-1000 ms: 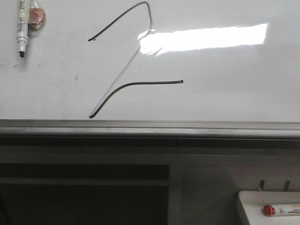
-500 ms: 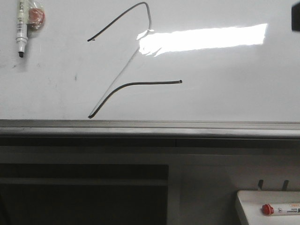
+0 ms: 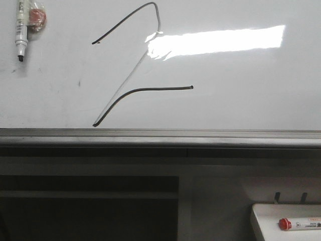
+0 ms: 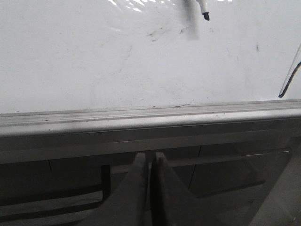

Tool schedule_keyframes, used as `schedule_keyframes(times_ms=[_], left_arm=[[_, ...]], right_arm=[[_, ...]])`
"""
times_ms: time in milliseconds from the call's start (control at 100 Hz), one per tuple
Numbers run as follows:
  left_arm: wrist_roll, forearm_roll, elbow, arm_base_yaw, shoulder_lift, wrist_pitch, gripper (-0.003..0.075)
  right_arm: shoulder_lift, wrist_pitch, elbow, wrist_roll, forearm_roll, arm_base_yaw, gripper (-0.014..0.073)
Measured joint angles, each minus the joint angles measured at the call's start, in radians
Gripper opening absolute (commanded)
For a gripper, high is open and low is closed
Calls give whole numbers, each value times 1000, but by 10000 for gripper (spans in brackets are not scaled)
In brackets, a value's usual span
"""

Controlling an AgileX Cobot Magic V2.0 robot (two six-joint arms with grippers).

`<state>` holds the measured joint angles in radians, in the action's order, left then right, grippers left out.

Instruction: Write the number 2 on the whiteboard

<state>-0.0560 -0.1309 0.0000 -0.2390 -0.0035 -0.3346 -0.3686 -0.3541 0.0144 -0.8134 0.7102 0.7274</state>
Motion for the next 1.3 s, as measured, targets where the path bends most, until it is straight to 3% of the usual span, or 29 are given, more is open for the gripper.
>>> schedule_keyframes(times_ms=[120, 340, 450, 540, 800, 1300], left_arm=[[0, 0, 0, 0, 0, -2, -20], [0, 0, 0, 0, 0, -2, -20], [0, 0, 0, 0, 0, -2, -20], [2, 0, 0, 0, 0, -2, -20], [2, 0, 0, 0, 0, -2, -20], [2, 0, 0, 0, 0, -2, -20]], right_arm=[[7, -20, 0, 320, -178, -64, -71], [20, 68, 0, 542, -534, -332, -71], [64, 192, 0, 743, -691, -413, -71], [127, 301, 0, 827, -756, -445, -71], [355, 661, 0, 864, -784, -460, -71], [378, 670, 0, 868, -784, -464, -71]])
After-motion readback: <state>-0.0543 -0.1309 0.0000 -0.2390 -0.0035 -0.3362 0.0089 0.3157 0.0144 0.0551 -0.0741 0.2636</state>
